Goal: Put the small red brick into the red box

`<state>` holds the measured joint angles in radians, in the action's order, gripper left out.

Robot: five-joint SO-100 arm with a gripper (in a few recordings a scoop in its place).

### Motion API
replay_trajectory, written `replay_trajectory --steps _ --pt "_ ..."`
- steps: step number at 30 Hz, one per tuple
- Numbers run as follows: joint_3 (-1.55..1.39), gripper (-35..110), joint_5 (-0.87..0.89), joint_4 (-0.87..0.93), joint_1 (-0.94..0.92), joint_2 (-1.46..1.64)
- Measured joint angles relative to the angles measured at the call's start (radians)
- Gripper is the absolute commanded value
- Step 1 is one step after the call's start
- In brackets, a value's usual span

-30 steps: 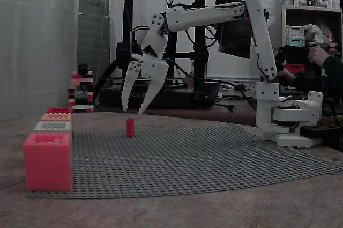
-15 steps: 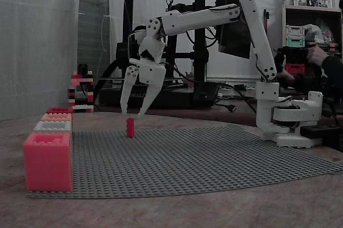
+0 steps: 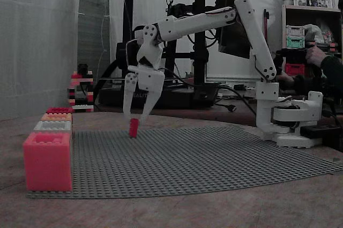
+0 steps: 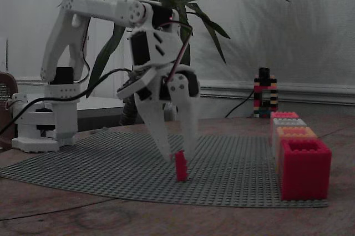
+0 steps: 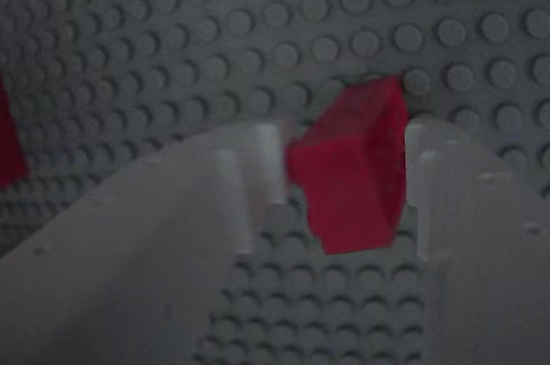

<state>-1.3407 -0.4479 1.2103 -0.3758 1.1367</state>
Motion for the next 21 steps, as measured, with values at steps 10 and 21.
replay_trajectory --steps 10,21 --pt "0.143 0 0.109 -0.06 0.0 -0.028" --pt "0.529 0 0.229 -0.221 0.014 -0.216"
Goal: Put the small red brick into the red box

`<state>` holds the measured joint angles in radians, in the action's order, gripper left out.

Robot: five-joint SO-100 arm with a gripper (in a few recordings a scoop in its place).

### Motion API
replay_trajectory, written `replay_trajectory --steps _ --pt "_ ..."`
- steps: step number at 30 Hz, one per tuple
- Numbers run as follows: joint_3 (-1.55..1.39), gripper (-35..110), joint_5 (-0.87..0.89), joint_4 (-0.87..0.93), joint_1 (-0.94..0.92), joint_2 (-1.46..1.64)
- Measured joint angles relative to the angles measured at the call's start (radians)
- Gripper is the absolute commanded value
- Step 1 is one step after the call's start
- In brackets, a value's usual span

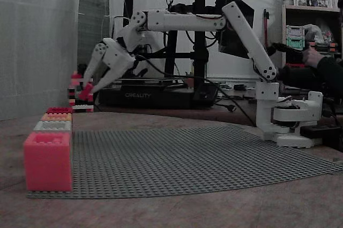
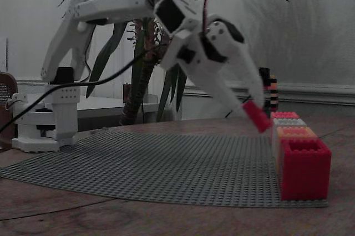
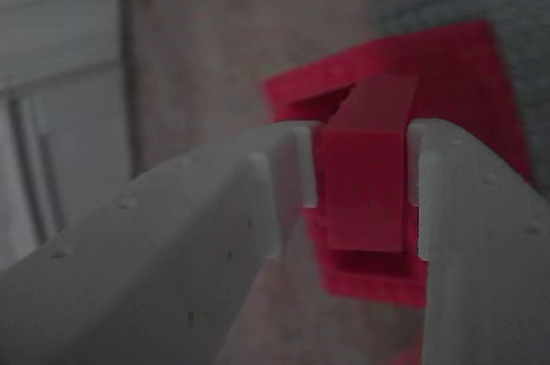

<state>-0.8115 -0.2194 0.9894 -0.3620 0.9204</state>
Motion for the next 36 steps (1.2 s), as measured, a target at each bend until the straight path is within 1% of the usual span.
replay_trajectory --steps 6,16,20,23,28,30,33,36 --pt "0.146 0 0.025 -0.009 0.018 -0.149" --pt "0.327 0 0.043 -0.04 0.052 -0.295" --pt "0.353 6 0.041 -0.041 0.06 -0.305" --pt "0.364 13 0.029 -0.041 0.061 -0.318" --pt "0.365 13 0.015 -0.04 0.061 -0.321" --pt "0.365 13 0.015 -0.032 0.061 -0.321" --pt "0.365 0 0.009 -0.02 0.061 -0.321" --pt "0.36 0 0.025 0.009 0.061 -0.308"
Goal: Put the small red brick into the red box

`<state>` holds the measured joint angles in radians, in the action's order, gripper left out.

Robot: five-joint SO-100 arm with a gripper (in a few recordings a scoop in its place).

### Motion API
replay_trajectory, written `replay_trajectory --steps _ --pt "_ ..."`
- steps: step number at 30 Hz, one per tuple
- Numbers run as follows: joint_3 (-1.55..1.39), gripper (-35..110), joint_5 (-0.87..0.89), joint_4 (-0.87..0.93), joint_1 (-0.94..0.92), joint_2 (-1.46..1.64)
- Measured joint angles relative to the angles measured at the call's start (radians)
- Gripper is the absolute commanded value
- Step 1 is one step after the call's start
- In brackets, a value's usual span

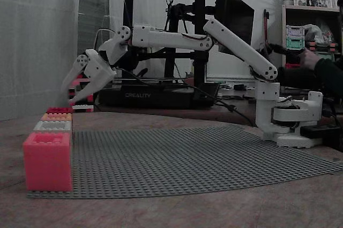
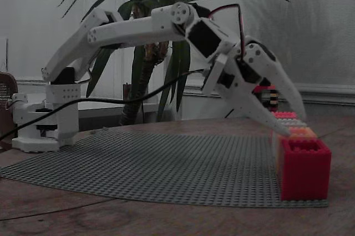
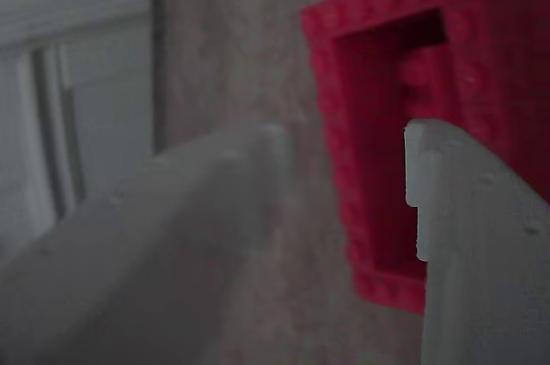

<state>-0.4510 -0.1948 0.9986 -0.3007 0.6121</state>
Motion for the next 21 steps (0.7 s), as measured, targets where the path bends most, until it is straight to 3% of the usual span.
replay_trajectory --steps 7,21 --pt "-0.377 0 0.025 0.009 0.029 0.396" --pt "-1.773 0 -0.005 0.063 0.215 1.583"
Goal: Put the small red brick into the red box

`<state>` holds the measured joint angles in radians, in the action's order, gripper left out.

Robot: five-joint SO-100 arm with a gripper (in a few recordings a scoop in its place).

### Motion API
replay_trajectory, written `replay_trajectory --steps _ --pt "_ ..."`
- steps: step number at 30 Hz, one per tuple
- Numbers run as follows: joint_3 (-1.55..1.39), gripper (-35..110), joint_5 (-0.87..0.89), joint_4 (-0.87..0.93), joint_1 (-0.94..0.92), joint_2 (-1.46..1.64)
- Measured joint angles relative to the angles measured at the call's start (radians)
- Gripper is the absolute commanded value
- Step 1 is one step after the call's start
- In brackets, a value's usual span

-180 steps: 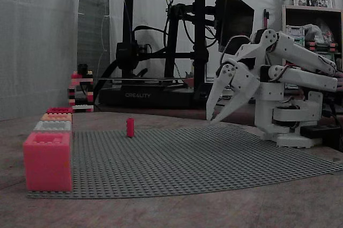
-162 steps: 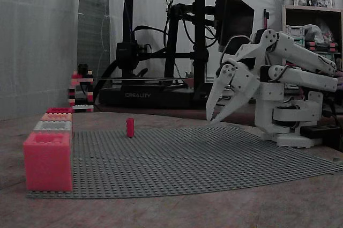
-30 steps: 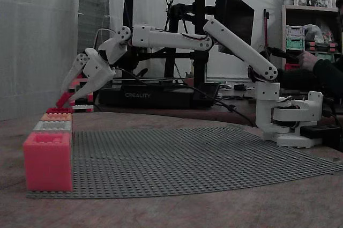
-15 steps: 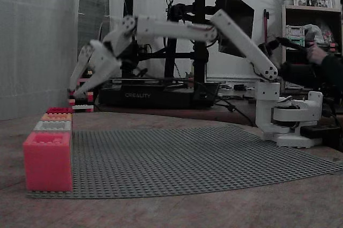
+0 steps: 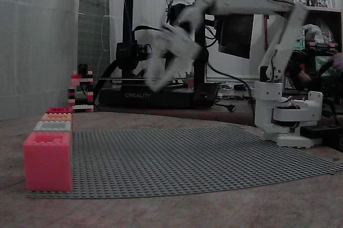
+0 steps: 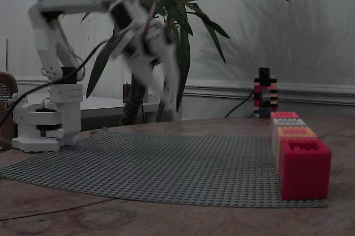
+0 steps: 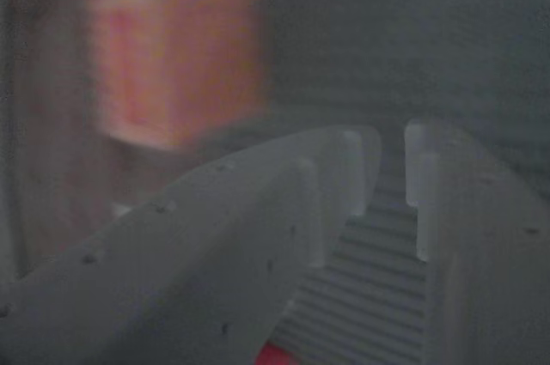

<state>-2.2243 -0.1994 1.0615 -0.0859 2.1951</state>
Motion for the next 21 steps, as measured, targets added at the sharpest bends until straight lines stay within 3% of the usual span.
replay_trajectory --steps 8,16,21 --pt "-0.502 0 0.06 0.101 0.055 0.604" --pt "-0.603 0 0.109 0.301 0.058 0.986" --pt "-0.624 0 0.137 0.331 0.061 1.019"
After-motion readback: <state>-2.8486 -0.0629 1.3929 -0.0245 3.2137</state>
